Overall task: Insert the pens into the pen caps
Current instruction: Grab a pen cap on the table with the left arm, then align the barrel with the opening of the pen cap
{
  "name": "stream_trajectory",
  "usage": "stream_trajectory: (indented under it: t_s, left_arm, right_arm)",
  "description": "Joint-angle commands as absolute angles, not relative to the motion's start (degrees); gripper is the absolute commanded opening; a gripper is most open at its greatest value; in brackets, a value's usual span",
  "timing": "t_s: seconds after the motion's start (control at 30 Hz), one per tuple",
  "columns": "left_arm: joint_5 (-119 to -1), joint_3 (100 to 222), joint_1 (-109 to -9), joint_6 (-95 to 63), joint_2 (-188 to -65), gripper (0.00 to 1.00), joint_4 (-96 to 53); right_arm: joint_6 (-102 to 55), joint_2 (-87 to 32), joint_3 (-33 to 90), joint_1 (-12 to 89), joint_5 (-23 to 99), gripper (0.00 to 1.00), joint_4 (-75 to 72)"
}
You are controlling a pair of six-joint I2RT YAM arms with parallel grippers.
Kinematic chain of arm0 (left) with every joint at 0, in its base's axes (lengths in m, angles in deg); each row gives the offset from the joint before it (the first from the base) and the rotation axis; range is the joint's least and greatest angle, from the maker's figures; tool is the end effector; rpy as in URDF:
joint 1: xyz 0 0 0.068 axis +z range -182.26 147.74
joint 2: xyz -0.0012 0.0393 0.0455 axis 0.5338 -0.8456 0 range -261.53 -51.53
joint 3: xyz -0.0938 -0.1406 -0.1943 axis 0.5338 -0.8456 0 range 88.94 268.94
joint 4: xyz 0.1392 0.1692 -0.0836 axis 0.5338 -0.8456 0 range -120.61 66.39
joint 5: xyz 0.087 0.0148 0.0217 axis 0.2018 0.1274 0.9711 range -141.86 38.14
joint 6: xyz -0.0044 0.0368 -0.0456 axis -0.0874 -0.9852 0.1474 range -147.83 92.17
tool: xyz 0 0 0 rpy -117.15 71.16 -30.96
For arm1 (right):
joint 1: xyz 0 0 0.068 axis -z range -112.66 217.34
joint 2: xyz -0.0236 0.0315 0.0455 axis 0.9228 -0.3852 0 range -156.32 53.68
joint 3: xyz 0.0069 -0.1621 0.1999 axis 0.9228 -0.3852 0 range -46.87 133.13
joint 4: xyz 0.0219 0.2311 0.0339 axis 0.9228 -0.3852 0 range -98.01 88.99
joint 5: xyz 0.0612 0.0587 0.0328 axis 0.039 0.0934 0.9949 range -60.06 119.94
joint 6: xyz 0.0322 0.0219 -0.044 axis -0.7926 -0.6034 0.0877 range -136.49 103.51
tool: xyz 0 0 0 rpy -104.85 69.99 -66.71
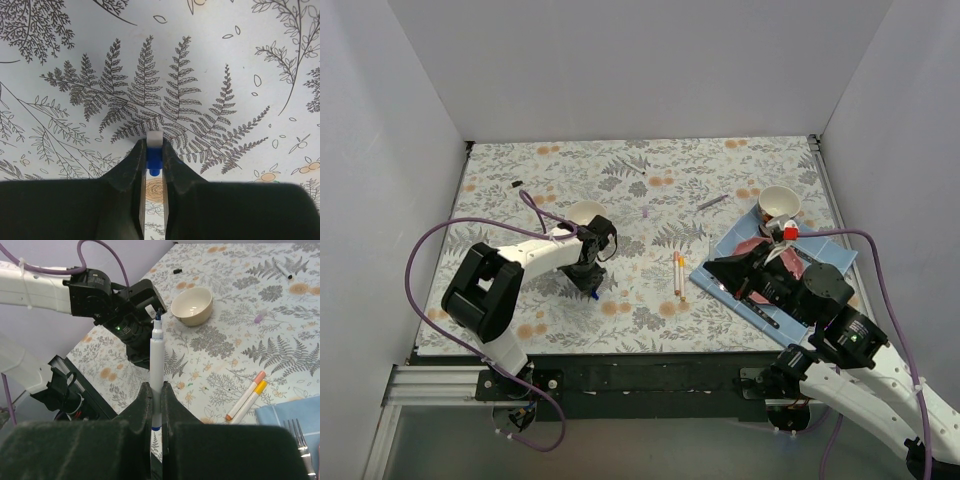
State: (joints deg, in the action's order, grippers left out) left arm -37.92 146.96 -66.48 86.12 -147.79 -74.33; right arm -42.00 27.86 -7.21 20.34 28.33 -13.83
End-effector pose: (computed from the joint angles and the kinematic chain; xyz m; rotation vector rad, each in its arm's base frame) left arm 0.2173 -0.1356 0.1583 -1.8625 2.2253 0.0721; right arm 0.0750 0.0787 0.3336 -0.2823 1.6130 0.9671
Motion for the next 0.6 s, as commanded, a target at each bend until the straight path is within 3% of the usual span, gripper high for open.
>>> stream_trajectory:
  t_s: [0.0, 0.13, 0.23, 0.33, 0.57]
  left_arm:
    - [-36.7, 146.7, -66.2, 114.2, -148.5, 0.00, -72.3]
    - [-32.9, 150.2, -66.7, 103.3, -144.7, 0.00, -70.0]
    - [-32.9, 151.4, -67.9, 92.8, -138.6, 0.00, -60.3]
    - [-37.9, 149.5, -68.5, 78.7, -131.4, 0.00, -48.6]
    - [-51.4, 138.6, -68.6, 69.6, -120.0, 0.00, -22.2]
  right_arm:
    - [-43.2, 26.2, -10.8, 20.1, 32.7, 0.01, -10.4]
    - [-44.7, 22.1, -15.7, 20.1, 40.5, 0.01, -3.2]
    - [-46.6, 17.8, -18.3, 20.1, 43.4, 0.01, 3.6]
    - [-49.2, 12.7, -20.1, 20.1, 44.7, 0.01, 11.1]
    - [-53.0, -1.5, -19.5, 20.1, 46.5, 0.01, 27.5]
